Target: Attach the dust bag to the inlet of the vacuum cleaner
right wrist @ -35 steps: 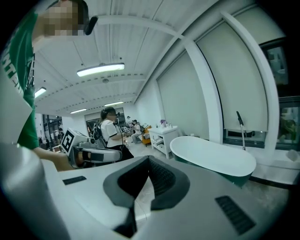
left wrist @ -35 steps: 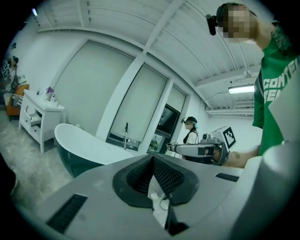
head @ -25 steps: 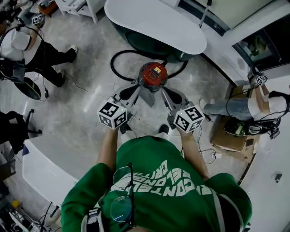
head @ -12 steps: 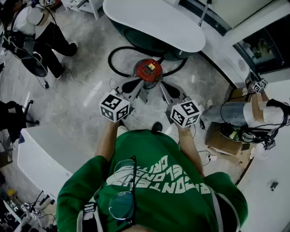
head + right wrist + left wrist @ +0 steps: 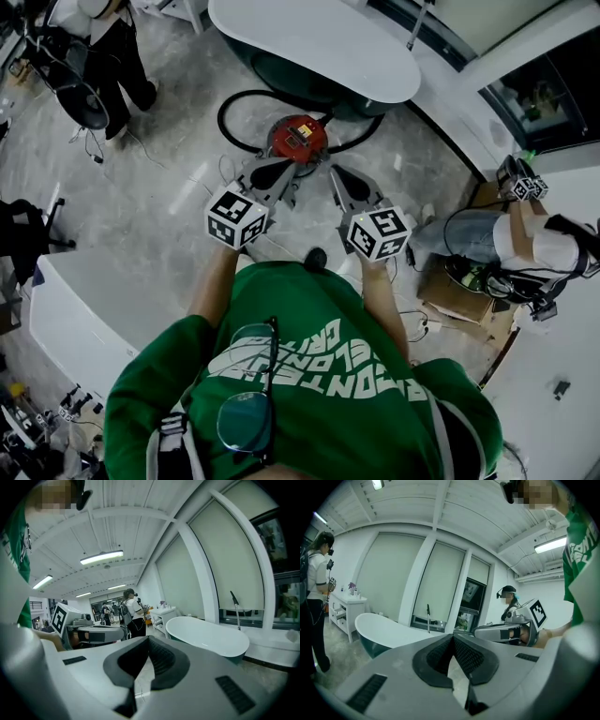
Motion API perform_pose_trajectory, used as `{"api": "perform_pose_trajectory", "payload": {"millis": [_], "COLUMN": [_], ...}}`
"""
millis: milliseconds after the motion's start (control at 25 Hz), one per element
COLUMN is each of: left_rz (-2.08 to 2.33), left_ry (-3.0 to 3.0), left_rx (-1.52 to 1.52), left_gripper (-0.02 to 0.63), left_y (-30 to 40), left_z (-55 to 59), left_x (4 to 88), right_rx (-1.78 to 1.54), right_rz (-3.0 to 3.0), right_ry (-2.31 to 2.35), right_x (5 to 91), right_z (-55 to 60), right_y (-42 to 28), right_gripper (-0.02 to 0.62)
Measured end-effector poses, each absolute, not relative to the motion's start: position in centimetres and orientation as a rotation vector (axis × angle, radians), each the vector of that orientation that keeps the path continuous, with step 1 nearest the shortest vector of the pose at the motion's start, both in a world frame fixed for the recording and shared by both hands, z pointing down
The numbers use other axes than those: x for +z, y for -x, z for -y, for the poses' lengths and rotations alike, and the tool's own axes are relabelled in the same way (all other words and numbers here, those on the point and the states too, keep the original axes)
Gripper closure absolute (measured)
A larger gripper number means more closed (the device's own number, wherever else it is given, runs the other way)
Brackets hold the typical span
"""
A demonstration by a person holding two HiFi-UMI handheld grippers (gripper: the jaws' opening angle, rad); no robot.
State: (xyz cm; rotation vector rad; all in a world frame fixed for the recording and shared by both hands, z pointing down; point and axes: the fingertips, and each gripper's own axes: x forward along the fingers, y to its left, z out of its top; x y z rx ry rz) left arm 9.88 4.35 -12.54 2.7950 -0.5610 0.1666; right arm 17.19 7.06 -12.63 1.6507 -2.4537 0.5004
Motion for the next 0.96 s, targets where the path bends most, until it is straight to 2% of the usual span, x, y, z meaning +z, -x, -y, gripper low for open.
{"api": "perform_pose_trajectory", "payload": {"millis": [960], "left_rz": [0.519], "left_ry": [-2.830], "left_rx": [0.156], "left_gripper": [0.603], "left_y": [-11.8], "left_z": [-7.8], "left_x": [-13.4], "right_rx": [0.500], "right_rz": [2.405], "right_ry": [-1.668], "right_x": [-10.8], "right_z": [-9.8], "right_y": [-18.4], "right_gripper": [0.588]}}
